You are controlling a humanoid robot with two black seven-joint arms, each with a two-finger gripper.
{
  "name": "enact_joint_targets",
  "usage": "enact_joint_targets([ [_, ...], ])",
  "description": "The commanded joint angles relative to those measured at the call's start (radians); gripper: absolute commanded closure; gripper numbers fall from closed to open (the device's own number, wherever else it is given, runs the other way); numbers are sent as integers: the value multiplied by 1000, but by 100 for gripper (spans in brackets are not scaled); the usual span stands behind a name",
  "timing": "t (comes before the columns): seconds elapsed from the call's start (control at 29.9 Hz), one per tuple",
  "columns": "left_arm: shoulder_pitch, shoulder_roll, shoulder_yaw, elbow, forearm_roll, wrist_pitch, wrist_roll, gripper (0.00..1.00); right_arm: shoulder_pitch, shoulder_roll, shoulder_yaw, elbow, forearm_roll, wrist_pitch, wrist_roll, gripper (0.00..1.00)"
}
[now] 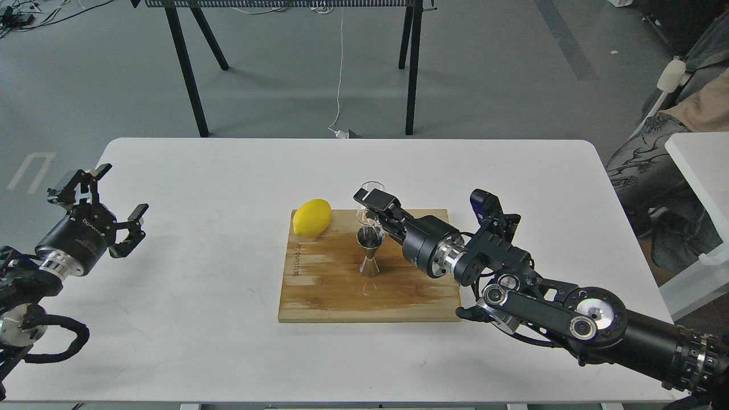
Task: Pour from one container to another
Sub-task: 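Tilt the glass with the right gripper to pour into the jigger, then bring the glass back down to the table with the right gripper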
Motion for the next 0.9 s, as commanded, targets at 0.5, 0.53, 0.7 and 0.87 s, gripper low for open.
enact_joint_targets([
  [0.5, 0, 0, 0, 0, 0, 0, 0, 1, 7, 0, -6, -16, -47, 0, 0, 64],
  [0.53, 0, 0, 0, 0, 0, 0, 0, 1, 8, 0, -6, -16, -47, 0, 2, 64],
  [0.7, 0, 0, 0, 0, 0, 0, 0, 1, 28, 0, -45, -17, -47, 0, 2, 64],
  [0.87, 0, 0, 0, 0, 0, 0, 0, 1, 31, 0, -51, -16, -47, 0, 0, 64],
])
